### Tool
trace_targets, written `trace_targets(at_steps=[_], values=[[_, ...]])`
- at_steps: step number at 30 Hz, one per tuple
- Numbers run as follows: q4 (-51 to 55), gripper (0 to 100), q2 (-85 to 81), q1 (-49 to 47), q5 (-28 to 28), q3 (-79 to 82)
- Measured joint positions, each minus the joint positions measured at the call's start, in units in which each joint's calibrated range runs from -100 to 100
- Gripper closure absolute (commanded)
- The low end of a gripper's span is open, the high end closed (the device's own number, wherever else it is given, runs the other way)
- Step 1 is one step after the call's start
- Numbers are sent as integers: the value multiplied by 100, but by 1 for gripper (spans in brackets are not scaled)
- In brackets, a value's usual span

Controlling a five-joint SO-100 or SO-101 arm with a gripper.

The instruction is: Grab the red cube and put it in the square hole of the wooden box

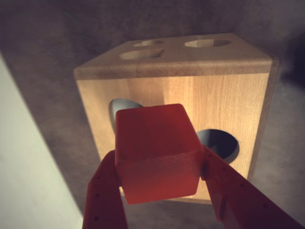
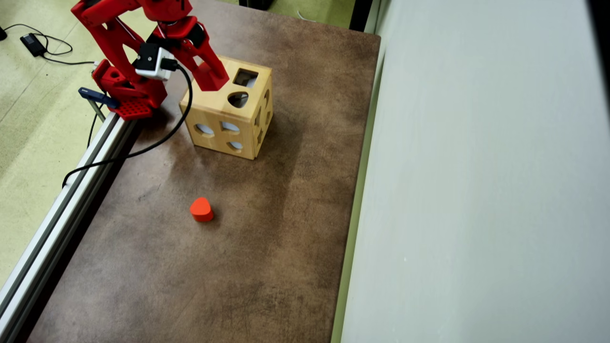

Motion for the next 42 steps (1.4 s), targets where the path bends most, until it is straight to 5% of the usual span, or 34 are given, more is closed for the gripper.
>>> trace_targets(at_steps=[17,42], values=[[0,98,1661,-1020,-816,-1914],[169,98,1907,-1286,-850,-1743]])
